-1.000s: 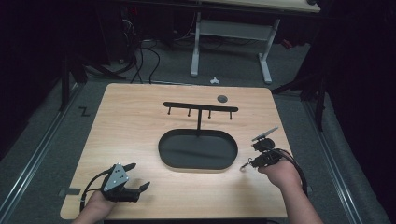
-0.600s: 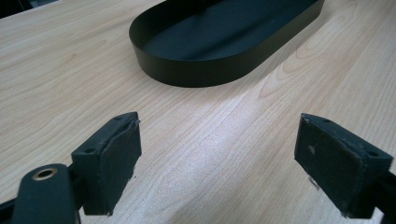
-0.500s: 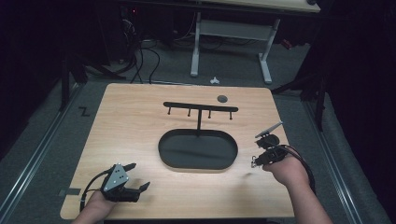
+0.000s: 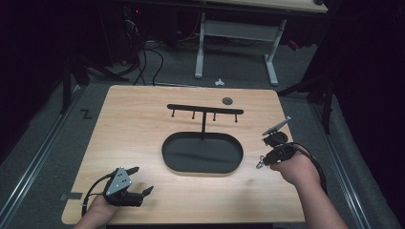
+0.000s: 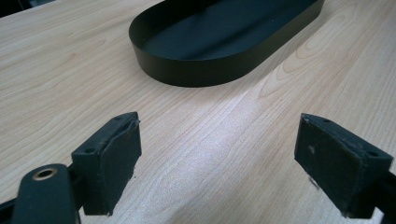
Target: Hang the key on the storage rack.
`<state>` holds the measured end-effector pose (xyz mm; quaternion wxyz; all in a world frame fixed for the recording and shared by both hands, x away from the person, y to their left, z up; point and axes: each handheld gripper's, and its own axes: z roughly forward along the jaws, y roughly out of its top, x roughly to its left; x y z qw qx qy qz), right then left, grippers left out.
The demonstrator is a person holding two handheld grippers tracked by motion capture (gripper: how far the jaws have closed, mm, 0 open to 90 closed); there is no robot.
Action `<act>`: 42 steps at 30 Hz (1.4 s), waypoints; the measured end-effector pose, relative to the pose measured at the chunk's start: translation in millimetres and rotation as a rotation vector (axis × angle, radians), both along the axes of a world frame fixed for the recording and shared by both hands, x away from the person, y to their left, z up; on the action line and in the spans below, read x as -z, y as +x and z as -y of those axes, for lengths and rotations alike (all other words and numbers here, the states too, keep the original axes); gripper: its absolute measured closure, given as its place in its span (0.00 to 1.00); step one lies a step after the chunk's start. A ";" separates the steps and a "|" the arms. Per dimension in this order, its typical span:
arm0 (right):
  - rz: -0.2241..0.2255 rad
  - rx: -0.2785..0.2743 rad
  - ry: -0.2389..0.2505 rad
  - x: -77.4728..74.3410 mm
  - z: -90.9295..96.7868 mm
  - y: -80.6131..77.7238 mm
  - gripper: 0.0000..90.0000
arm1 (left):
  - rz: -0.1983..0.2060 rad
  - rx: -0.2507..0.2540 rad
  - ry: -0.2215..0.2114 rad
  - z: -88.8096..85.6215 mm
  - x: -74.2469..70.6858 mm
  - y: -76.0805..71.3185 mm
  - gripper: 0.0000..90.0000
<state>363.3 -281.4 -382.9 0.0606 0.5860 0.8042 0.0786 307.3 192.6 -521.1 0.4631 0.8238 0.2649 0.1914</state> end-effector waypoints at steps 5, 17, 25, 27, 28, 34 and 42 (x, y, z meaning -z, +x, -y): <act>-0.005 -0.003 0.002 -6.7 -6.2 2.4 0.98 | 0.000 -0.001 -0.002 0.1 0.1 0.1 0.17; -0.005 -0.037 -0.004 -17.2 -24.2 10.5 0.98 | -0.002 0.001 -0.002 0.1 0.1 0.4 0.17; -0.005 -0.050 0.006 -13.1 -32.8 16.0 0.98 | -0.002 0.002 -0.002 0.1 0.1 0.3 0.17; -0.005 -0.058 0.014 -12.1 -36.7 18.6 0.98 | -0.002 0.000 -0.004 0.1 0.3 0.5 0.17; -0.007 -0.058 0.012 -12.5 -37.8 19.2 0.98 | -0.003 0.002 -0.002 0.0 0.2 0.4 0.17; 0.005 -0.072 0.029 -17.3 -46.1 23.8 0.98 | -0.003 0.004 0.001 0.1 0.0 0.1 0.17; 0.021 -0.078 0.029 -28.4 -50.7 29.6 0.98 | -0.004 0.006 0.004 -0.1 -0.2 -0.3 0.17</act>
